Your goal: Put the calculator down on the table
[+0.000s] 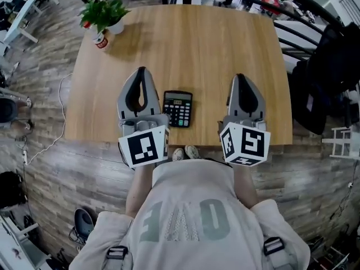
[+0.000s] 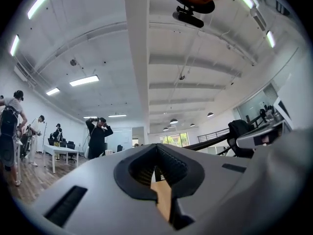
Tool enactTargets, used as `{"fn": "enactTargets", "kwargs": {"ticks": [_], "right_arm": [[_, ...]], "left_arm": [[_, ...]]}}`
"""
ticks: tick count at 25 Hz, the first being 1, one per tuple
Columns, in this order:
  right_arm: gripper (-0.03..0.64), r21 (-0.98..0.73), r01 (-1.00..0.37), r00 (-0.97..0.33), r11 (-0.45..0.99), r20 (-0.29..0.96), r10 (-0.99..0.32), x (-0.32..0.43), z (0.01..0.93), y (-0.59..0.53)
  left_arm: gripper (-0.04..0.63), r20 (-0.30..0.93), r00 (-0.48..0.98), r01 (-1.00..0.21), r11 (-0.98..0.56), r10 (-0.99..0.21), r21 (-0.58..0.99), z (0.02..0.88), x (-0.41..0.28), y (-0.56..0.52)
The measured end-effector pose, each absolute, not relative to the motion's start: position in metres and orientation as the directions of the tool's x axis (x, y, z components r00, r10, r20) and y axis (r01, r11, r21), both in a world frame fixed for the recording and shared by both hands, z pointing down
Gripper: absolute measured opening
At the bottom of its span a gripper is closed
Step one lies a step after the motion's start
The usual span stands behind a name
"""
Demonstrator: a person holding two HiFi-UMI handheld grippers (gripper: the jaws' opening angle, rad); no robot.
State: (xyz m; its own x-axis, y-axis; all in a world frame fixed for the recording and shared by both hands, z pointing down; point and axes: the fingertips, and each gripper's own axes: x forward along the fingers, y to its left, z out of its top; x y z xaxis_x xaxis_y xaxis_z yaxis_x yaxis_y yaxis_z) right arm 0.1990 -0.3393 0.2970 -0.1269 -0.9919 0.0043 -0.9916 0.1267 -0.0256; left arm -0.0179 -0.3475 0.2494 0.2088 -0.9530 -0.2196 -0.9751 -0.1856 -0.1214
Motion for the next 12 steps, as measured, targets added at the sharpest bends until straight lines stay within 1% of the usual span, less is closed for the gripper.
{"fn": "enactTargets", "kwargs": {"ticks": [4,12], "right_arm": [[0.032,-0.033,-0.991,-0.131,0.130,0.037,-0.991,0.193,0.306,-0.334],[0.032,0.001,-0.987,-0.158,0.158,0.030,-0.987,0.183,0.300,-0.331]], "left_arm": [[0.009,-0.213,0.243,-0.967,-0.219,-0.946,-0.131,0.247,-0.008,-0.352],[0.009,-0.207,0.267,-0.961,-0.243,-0.941,-0.136,0.249,-0.002,-0.346]]}}
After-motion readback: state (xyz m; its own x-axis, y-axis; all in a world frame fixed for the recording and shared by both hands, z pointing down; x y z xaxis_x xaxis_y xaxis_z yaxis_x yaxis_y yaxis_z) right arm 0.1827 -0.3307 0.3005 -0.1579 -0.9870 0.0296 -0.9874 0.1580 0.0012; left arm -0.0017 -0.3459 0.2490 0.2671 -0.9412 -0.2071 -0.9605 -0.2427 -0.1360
